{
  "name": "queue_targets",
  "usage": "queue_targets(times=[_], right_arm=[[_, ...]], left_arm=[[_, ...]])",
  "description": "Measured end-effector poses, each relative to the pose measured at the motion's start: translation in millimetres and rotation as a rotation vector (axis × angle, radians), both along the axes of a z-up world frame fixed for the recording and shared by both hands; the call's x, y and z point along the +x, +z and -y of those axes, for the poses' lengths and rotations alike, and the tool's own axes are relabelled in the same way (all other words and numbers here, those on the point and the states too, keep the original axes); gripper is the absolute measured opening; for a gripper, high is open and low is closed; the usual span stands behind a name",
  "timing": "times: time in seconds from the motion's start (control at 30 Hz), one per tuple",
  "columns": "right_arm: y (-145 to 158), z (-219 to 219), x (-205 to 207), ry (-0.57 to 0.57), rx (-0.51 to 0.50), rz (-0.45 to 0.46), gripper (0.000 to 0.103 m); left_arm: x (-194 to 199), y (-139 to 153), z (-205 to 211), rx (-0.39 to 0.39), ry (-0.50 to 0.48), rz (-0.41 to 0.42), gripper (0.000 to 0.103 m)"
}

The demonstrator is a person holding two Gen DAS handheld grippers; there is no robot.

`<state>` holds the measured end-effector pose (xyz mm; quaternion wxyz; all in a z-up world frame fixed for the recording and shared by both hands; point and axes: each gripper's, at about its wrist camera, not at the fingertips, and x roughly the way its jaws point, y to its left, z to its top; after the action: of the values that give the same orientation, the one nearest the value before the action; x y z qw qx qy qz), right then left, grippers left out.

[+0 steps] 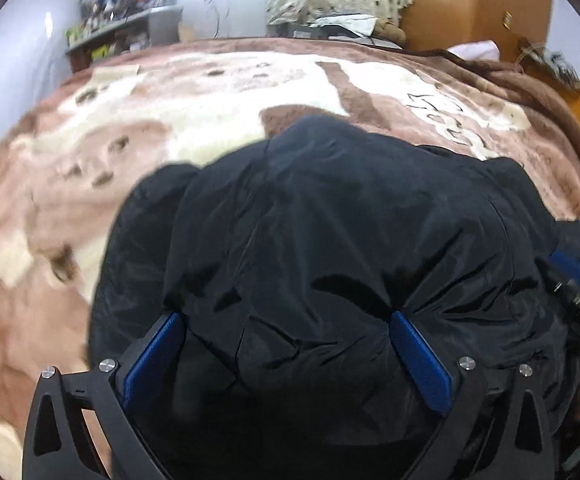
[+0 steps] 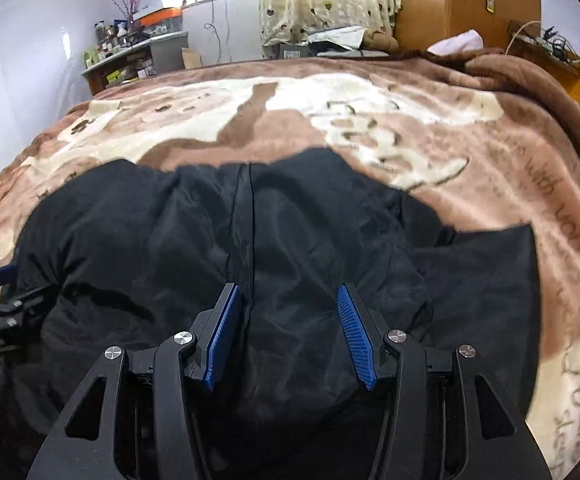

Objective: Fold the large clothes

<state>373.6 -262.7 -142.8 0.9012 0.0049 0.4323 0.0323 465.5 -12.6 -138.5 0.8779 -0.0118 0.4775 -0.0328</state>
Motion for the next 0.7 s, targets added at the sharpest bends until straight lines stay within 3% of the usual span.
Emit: queue_targets(times=[0.1,0.2,0.3,0.47,0.57,0.7], right_arm=[[-12.7,-3.4,1.6,-0.001,-0.023,-0.022,0.051],[-15.1,-1.7,2.1,-0.002,-0.019,-0.033,0.051],[2.4,-3.1,0.3,-0.024,-0.016,-0.055,0.051],[47.6,-26.4,-43.6,0.088,0.08,0.094,0.051],[38.8,-43.5,-55.2,0.157,0.13,0.061,0.051],[0.5,-66.2,-48.0,0.183,0.025,-0.05,0.051]], left_arm=[[-1.1,-4.5,5.3,0.034,-0.022,0.019,0.103],[-0.4,-7.0,4.1,0.013,-0.008,0.014,0.103],[-3.0,0.8,3.8,0.004,0.015,0.005,0.103],[-15.4,10.5,6.9,0.043,-0.012,0.016,0.103],[-17.3,7.5,6.2,0.041,-0.02,0.003,0.103],[-14.8,-1.9,4.5,0.035,-0.025,-0.005,0.103]])
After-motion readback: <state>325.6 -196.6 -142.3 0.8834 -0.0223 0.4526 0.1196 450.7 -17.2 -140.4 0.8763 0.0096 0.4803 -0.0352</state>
